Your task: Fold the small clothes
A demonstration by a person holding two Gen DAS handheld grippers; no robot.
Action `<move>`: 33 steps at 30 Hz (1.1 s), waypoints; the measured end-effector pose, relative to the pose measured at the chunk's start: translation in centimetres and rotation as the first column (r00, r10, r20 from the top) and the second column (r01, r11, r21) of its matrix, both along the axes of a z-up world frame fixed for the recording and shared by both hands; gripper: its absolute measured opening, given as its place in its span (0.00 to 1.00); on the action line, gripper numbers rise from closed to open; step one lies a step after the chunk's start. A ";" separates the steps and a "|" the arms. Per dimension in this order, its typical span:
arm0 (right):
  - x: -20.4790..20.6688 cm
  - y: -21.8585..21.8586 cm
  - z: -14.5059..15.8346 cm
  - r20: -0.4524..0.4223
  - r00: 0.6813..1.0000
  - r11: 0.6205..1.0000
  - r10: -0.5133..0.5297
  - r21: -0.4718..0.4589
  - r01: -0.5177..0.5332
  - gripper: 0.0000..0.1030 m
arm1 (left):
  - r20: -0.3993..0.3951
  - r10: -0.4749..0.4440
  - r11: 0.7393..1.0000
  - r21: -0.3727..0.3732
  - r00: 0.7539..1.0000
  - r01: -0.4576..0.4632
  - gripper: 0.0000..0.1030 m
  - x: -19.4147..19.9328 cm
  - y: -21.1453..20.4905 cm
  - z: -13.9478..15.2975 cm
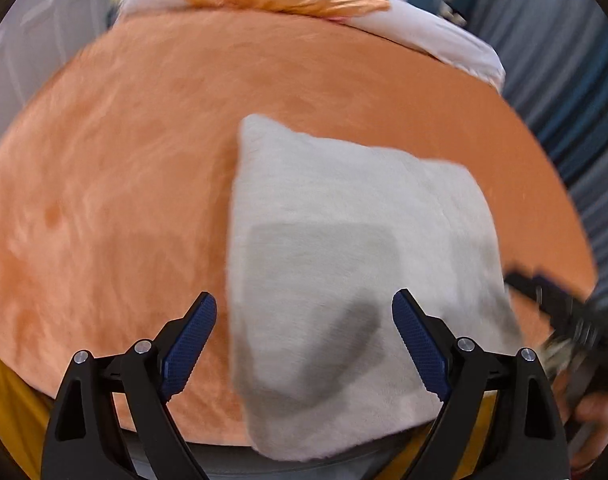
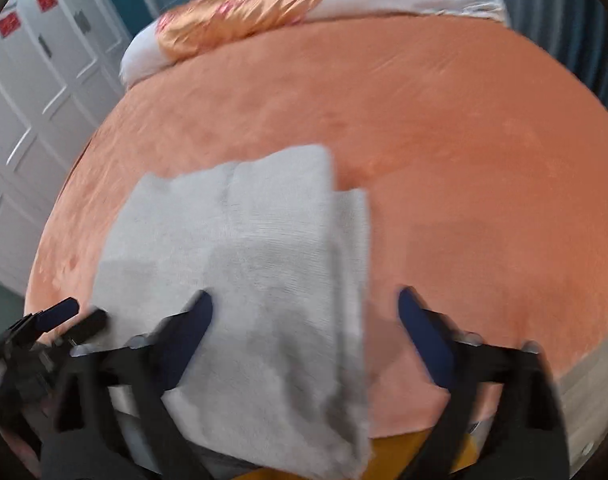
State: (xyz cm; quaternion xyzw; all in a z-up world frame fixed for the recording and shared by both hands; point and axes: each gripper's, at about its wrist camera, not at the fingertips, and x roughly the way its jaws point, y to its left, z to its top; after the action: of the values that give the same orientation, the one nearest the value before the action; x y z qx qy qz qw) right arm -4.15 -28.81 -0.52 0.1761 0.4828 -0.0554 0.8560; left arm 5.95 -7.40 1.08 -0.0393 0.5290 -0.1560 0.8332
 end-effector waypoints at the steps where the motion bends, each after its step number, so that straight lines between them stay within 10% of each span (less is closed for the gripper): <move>1: -0.1 -0.3 -1.6 -0.046 0.999 0.999 0.002 0.040 0.000 0.90 | -0.027 0.022 0.999 -0.025 0.999 -0.023 0.85 0.6 0.7 -0.6; 9: 0.2 -1.4 -6.6 -0.101 0.995 0.953 -0.027 0.297 0.056 0.94 | -0.236 0.024 0.946 -0.308 0.971 -0.098 0.92 3.1 1.4 -6.2; 11: 1.0 -1.0 -6.3 -0.081 0.996 0.932 0.022 0.363 0.008 0.54 | -0.247 0.007 0.943 -0.321 0.969 -0.089 0.89 3.2 0.7 -6.4; 16: 1.2 0.0 -1.8 -0.012 1.000 0.943 0.014 0.331 -0.009 0.32 | -0.158 -0.063 0.942 -0.336 0.985 0.006 0.44 3.0 0.5 -2.6; 24: 3.2 7.0 10.7 0.291 0.950 0.957 0.109 0.228 -0.180 0.31 | 0.144 -0.060 0.917 -0.382 0.988 0.111 0.40 4.0 6.9 9.2; 28: 7.8 10.5 11.1 0.297 0.945 0.956 0.136 0.209 -0.204 0.35 | 0.225 -0.021 0.947 -0.308 0.974 0.092 0.47 6.0 11.3 11.5; 33: 12.7 14.7 1.3 0.003 0.996 0.989 0.094 0.116 -0.094 0.38 | 0.055 0.058 0.998 -0.041 0.997 -0.056 0.52 9.9 15.8 2.7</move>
State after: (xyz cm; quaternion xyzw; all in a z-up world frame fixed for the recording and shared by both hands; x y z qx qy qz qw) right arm 8.53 -14.12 0.81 0.2023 0.4941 0.0130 0.8454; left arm 15.82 8.35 3.76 -0.0664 0.5007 -0.1436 0.8510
